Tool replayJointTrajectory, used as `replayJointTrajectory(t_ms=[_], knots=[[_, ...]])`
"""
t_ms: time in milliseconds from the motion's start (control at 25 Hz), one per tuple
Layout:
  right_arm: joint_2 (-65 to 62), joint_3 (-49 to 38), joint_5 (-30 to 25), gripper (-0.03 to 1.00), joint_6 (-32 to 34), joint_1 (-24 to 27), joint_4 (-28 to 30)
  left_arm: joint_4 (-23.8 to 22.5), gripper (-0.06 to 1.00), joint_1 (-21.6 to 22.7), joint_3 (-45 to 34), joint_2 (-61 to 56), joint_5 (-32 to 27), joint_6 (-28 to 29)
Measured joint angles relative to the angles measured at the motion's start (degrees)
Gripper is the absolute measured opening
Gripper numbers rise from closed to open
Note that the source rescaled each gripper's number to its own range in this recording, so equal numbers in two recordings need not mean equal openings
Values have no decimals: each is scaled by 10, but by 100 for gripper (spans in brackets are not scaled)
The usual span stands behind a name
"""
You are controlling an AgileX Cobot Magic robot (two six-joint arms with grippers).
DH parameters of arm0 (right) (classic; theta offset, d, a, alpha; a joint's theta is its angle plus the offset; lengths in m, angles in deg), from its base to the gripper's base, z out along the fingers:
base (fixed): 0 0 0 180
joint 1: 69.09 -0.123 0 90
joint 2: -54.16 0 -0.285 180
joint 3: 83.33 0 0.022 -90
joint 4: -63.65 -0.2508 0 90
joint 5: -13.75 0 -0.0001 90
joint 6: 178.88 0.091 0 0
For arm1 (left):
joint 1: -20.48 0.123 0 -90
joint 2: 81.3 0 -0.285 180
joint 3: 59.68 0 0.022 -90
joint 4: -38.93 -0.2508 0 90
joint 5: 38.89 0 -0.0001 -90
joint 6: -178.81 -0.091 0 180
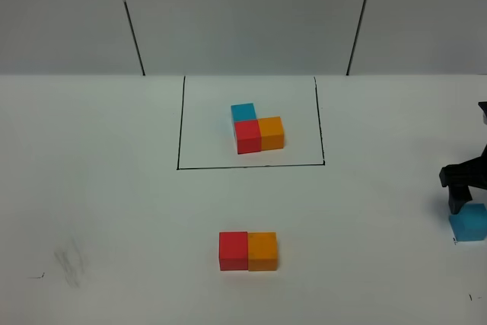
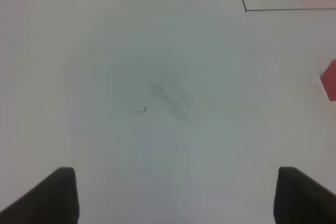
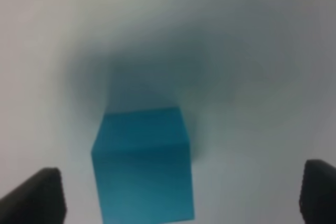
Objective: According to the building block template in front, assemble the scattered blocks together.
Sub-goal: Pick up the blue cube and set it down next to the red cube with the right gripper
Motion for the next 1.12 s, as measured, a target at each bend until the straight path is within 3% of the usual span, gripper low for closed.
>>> replayJointTrajectory(t_ms=[240, 600, 1000, 1120], knots=[[0, -57, 49, 85, 0, 9, -3, 0, 93, 0, 0, 0, 0, 0], [0, -60, 91, 82, -11, 7, -18, 0, 93, 0, 0, 0, 0, 0], [25, -60, 93, 79, -46, 7, -34, 0, 93, 0, 0, 0, 0, 0], [28, -60, 93, 71, -47, 7, -34, 0, 93, 0, 0, 0, 0, 0]])
